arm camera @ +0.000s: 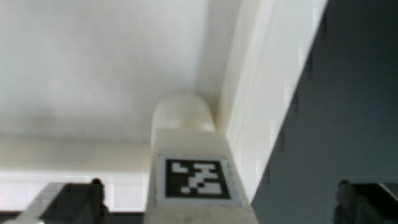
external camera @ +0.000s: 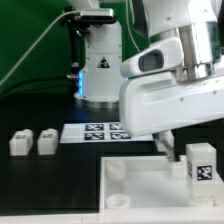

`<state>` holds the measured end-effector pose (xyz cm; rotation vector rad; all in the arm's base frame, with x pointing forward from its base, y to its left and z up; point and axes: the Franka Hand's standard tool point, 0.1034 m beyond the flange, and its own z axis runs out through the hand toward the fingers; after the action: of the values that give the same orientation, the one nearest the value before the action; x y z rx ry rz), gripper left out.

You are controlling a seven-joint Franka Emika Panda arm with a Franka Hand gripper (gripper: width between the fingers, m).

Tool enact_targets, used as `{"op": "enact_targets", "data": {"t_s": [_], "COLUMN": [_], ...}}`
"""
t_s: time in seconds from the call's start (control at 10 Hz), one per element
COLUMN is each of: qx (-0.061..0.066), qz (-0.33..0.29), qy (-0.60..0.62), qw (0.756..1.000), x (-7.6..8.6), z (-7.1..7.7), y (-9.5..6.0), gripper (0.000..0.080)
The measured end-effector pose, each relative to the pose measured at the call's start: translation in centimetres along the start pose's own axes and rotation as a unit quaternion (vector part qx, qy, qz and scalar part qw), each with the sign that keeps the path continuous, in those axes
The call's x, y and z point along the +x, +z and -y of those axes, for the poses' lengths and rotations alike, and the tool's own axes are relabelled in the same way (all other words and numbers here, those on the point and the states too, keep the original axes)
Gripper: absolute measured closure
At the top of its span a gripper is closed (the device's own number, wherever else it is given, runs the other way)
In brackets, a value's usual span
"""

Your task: Assemble one leg

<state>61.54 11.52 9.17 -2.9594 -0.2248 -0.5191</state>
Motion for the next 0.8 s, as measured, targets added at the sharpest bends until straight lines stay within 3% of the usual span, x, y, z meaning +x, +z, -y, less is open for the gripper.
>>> {"op": "enact_targets", "data": {"t_s": [0.8], "qx": [0.0], "qz": [0.0], "qy": [0.0], "qw": [1.0], "x": [0.0], "z": [0.0], "y": [0.0], "gripper": [0.0151]}}
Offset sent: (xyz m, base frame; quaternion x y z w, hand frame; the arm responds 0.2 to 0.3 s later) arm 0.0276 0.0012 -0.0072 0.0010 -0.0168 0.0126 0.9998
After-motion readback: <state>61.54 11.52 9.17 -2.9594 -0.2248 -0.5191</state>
